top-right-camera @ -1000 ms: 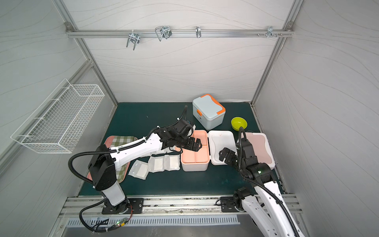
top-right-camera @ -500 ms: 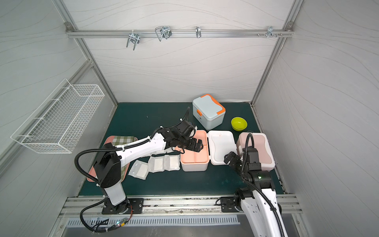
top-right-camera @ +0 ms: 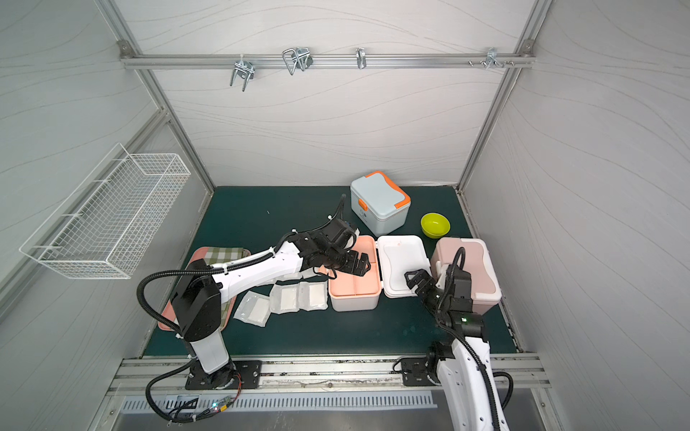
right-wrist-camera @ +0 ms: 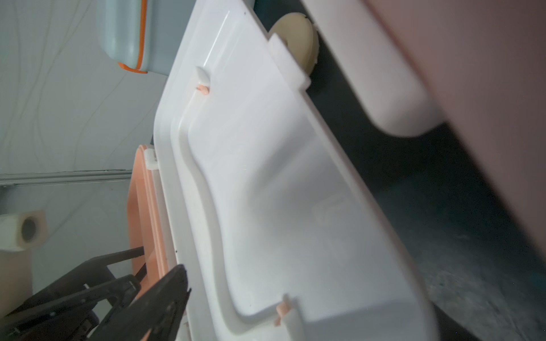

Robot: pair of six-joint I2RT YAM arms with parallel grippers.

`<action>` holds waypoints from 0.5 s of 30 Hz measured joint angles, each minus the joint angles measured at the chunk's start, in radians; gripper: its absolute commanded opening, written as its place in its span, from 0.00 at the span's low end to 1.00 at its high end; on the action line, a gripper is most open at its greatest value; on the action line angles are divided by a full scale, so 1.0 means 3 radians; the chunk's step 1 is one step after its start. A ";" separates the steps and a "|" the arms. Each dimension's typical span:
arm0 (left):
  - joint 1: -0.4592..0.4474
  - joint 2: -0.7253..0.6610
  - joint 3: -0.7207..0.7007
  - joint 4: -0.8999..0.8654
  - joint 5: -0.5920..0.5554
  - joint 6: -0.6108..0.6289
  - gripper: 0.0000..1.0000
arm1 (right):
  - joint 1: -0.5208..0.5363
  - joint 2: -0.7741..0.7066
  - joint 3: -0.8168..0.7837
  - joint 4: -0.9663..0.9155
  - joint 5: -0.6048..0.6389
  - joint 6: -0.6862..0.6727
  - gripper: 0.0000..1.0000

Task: Open first aid kits and take out gauze
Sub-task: Close the lid of the first aid kit.

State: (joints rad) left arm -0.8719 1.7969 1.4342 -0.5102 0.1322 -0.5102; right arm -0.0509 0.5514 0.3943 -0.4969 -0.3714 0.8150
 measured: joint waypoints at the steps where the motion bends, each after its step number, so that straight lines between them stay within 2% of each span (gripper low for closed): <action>1: 0.0001 0.0000 0.0000 0.0003 0.0006 -0.0001 0.99 | -0.0011 -0.0011 -0.0017 0.0052 -0.0045 0.0025 0.99; 8: 0.0005 0.0004 -0.0001 0.0020 0.0014 -0.0008 0.99 | -0.0033 -0.0253 0.0019 0.0123 -0.0205 0.0100 0.99; 15: 0.0010 0.0006 -0.0006 0.0052 0.0056 -0.0009 0.99 | -0.0033 -0.0491 0.0388 0.0109 -0.0331 0.0079 0.99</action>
State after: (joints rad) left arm -0.8688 1.7988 1.4322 -0.4946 0.1490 -0.5129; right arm -0.0608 0.4042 0.5106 -0.4641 -0.4706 0.8387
